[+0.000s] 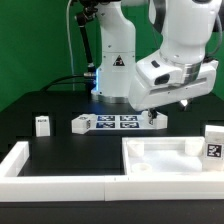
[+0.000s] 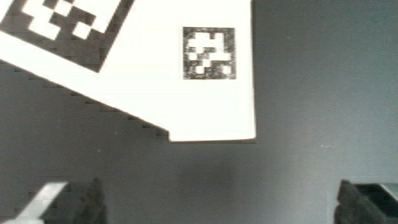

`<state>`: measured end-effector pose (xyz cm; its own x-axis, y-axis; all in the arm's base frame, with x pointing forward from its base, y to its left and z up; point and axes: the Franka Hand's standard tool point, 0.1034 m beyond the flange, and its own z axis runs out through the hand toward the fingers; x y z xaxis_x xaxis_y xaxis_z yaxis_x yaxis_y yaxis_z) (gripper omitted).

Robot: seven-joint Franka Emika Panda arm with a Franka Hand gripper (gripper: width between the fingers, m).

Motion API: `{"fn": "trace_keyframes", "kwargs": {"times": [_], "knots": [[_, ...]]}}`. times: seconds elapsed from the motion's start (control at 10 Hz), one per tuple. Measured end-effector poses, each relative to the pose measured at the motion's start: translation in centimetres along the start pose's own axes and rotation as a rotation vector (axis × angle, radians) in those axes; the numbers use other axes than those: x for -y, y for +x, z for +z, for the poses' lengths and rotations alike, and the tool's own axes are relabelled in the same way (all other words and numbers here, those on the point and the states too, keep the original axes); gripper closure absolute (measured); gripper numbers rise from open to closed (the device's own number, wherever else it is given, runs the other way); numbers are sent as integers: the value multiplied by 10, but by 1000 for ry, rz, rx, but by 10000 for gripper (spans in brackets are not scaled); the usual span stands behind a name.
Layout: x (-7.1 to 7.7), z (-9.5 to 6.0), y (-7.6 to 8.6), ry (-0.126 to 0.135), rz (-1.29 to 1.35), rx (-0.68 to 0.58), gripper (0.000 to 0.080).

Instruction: Assemble square table

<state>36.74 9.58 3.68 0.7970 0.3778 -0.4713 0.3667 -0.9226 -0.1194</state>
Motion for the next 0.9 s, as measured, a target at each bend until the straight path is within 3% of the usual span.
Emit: {"fn": "trace_keyframes", "kwargs": {"times": [0.2, 0.4, 0.5, 0.9], "knots": [[0, 4, -2, 8, 10, 118, 151], [-9, 20, -4, -43, 6, 302, 151], [-12, 29, -7, -36, 18, 358, 151], [-16, 29, -7, -29, 26, 378, 151]]}}
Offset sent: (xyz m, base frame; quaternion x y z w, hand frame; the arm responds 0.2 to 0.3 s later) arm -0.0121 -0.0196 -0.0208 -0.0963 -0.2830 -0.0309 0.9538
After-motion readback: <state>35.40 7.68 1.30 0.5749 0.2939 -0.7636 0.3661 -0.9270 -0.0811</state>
